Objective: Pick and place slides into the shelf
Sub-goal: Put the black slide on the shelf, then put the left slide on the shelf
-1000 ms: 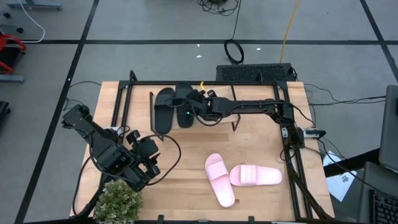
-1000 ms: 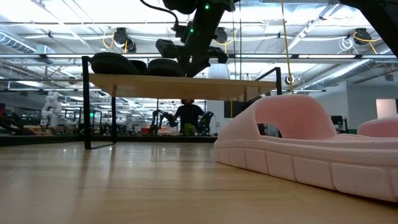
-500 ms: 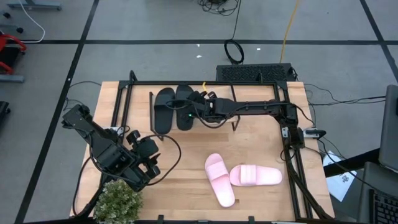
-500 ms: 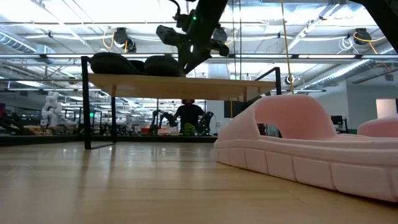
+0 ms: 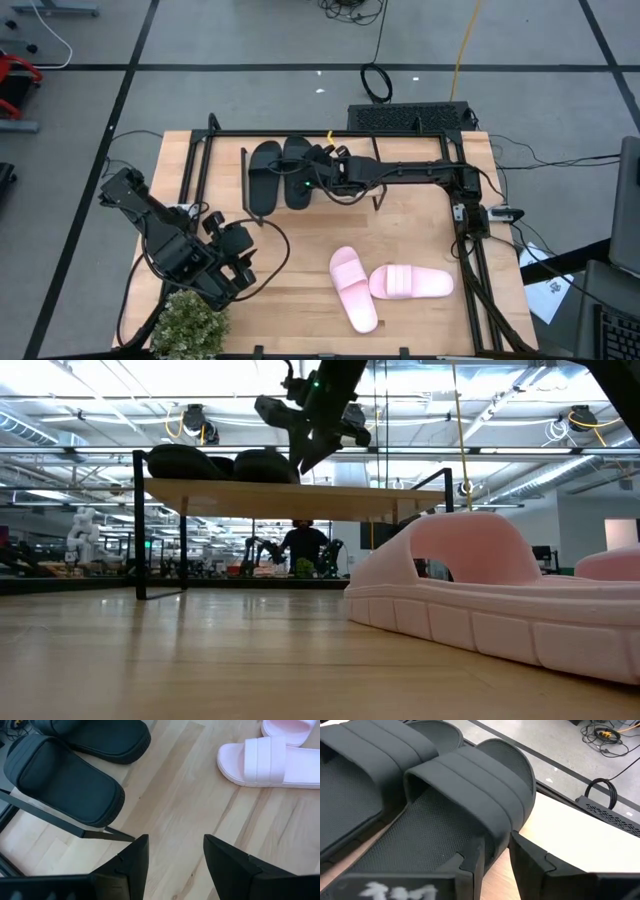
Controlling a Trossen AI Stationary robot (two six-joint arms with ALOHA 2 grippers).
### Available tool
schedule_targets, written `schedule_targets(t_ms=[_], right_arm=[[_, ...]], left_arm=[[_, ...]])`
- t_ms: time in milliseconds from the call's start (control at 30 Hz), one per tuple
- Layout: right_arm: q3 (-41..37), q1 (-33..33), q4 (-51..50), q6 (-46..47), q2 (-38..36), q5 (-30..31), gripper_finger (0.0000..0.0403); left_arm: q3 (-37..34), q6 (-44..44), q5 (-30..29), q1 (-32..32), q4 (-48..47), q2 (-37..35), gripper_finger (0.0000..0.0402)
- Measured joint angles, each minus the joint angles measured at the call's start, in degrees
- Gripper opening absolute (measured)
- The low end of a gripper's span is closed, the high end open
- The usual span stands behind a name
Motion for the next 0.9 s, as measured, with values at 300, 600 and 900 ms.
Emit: schedule_targets(t_ms=[300,600,900], right_arm=[[0.0,0.2,0.2,0.0,0.0,-3.5,0.0081],[0.0,1.9,0.2,-0.9,-1.9,-5.2,0.0081],[0.0,2.3,-2.3,-2.4,-5.4,-1.2,0.0081]], left_arm=[[0.0,-0.1,-0.4,-0.1,0.0,0.0,0.0186],[0.0,0.0,-0.5,-0.1,0.0,0.0,0.0186],[0.0,-0.1,-0.5,-0.1,0.0,0.0,0.0186]])
